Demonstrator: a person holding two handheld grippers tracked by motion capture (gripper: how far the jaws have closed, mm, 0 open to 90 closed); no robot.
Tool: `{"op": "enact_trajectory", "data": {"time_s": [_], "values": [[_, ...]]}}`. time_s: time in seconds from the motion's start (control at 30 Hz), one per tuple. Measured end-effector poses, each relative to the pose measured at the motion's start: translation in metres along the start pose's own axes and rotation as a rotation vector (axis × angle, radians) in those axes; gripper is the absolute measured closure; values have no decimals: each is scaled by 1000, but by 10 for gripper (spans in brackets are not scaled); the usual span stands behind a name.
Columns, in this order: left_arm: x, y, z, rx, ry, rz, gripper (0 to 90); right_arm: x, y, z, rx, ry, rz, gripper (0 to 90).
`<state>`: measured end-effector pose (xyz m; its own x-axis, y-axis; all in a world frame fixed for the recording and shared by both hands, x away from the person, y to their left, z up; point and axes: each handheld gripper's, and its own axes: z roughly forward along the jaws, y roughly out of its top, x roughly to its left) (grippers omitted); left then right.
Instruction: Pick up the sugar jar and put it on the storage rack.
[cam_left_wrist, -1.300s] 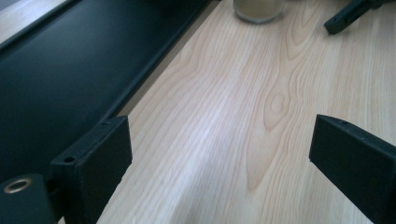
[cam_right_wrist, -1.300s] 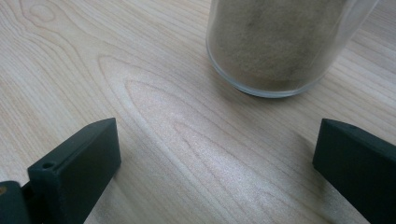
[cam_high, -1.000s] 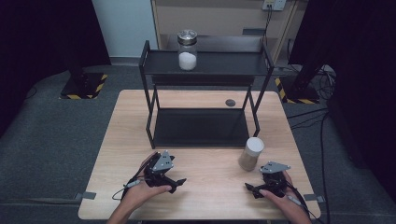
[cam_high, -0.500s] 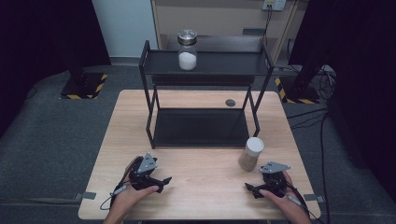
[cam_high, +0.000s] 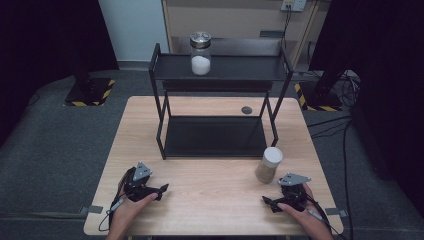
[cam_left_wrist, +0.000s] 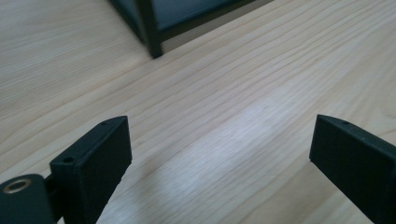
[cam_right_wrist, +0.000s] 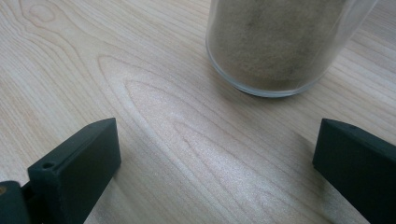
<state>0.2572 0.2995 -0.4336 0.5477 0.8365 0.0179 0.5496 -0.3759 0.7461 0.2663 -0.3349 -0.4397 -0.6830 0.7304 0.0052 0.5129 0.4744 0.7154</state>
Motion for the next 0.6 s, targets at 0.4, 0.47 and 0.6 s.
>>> {"op": "enact_trajectory", "data": {"time_s": [0.4,0.47,0.6], "values": [[2,-2,9,47,35,-67,14,0,0,0,0,0,0,14],[2,-2,9,47,35,-67,13,0,0,0,0,0,0,14],[2,-2,9,48,36,-66,11,0,0,0,0,0,0,14]]}}
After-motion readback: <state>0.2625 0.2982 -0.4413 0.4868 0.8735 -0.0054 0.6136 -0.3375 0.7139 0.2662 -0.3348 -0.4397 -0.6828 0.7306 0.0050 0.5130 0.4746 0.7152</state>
